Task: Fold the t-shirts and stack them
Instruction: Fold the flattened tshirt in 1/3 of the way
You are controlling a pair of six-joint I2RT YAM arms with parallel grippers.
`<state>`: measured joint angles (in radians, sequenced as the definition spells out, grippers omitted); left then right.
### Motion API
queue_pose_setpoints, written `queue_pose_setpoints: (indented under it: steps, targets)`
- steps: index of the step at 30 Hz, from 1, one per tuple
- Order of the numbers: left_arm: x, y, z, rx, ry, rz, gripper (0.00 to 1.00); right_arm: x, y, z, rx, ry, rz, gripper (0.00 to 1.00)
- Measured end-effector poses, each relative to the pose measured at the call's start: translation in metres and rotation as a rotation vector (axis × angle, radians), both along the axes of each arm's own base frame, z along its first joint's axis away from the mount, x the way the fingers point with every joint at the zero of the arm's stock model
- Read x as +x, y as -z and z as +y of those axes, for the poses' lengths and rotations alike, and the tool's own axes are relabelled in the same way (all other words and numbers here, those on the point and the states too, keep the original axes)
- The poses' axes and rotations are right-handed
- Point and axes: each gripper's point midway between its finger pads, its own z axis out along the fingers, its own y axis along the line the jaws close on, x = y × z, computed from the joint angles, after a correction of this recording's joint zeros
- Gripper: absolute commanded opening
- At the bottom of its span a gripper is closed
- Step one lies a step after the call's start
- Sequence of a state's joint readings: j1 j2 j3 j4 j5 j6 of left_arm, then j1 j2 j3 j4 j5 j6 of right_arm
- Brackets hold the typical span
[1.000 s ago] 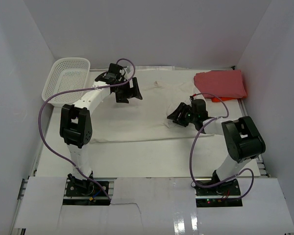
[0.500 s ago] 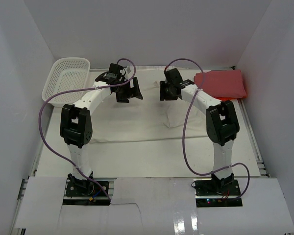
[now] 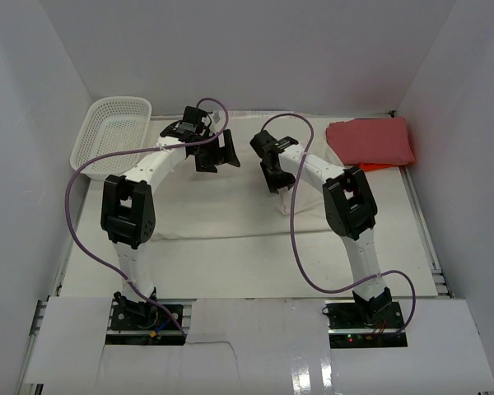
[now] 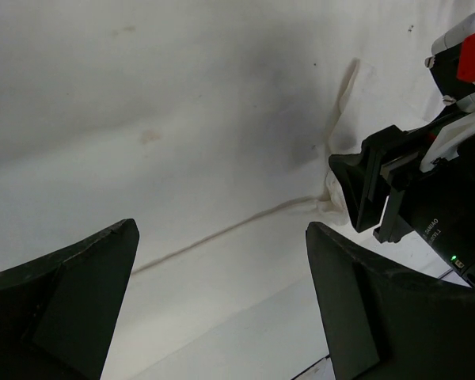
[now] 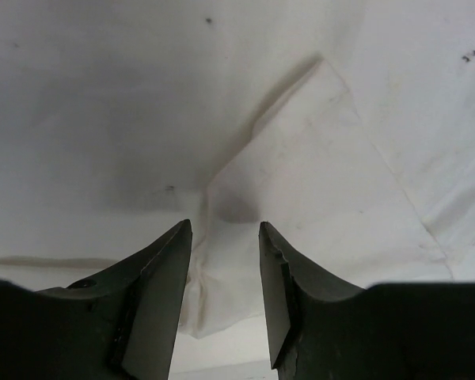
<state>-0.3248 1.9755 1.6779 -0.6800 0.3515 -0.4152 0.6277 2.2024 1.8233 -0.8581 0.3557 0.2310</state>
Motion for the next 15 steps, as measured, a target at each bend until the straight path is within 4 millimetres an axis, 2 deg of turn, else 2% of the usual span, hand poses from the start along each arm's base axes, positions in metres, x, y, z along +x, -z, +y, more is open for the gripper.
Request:
queue_pose_setpoints:
  steps: [6,11,15]
  targets:
    - [0.0,0.0,0.0,0.0,0.0,0.001,0.98,0.0,-0.001,-0.016,-0.074,0.021,-0.006,0.46]
    - [0.0,0.001,0.0,0.001,0.0,0.002,0.98,-0.001,0.008,-0.019,-0.094,0.019,0.01,0.47]
    - [0.0,0.006,0.0,0.004,0.001,0.011,0.98,-0.002,0.007,-0.016,-0.097,0.007,0.009,0.47]
